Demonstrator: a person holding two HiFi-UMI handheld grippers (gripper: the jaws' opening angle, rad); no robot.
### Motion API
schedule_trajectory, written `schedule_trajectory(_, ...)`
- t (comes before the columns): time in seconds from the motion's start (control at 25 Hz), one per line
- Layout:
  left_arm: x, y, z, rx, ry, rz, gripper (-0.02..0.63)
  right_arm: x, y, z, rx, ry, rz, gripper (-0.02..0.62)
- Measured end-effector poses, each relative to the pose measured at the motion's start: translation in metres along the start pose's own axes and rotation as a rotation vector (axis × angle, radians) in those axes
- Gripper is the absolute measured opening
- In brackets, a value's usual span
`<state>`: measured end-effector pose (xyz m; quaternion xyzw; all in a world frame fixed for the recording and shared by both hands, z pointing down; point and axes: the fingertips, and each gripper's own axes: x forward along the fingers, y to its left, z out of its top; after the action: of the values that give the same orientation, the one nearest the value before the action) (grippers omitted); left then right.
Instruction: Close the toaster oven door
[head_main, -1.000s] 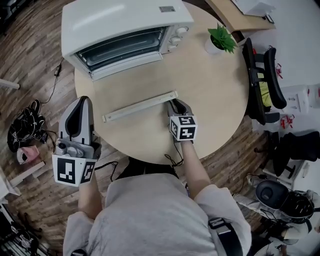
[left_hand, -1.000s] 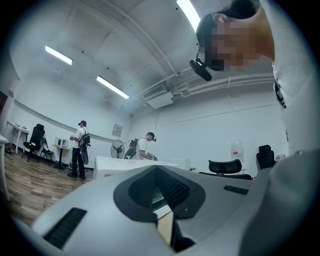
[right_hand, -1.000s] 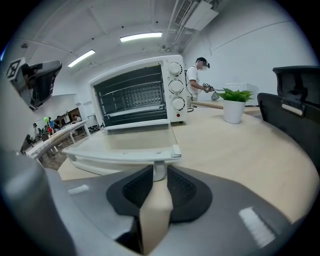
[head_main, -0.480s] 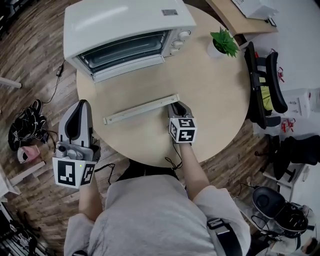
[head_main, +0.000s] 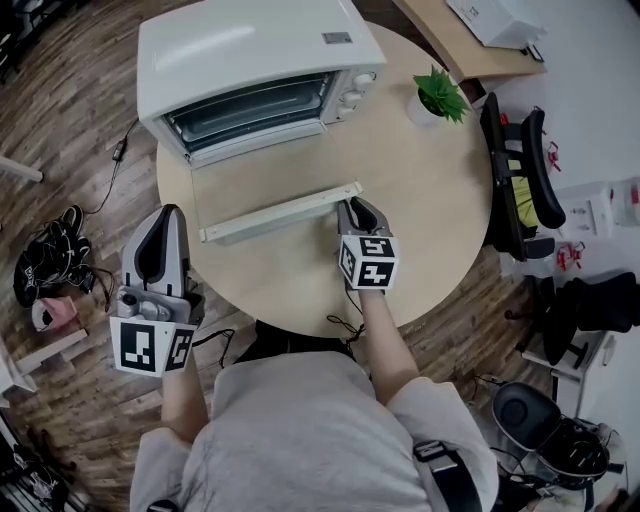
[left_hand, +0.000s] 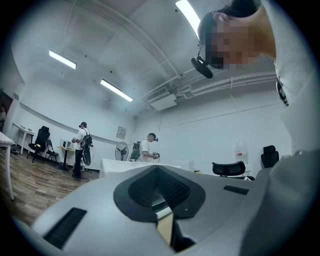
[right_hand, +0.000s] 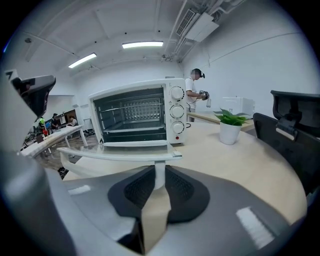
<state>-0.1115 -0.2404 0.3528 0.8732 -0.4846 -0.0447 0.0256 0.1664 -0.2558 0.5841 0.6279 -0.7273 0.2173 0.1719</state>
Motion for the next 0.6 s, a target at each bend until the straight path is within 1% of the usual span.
schedule_trajectory(0.4,-0.02,0.004,0.013,-0.002,-0.04,0.034,0.006,-0.008,0.005,0.058,-0.019,-0.036,0.0,0.074)
schedule_trajectory(0.6,-0.03,0.009,0.02,0.0,-0.062,0.055,0.006,-0.007,0.007,0.078,-0.033,-0.032,-0.006,0.074)
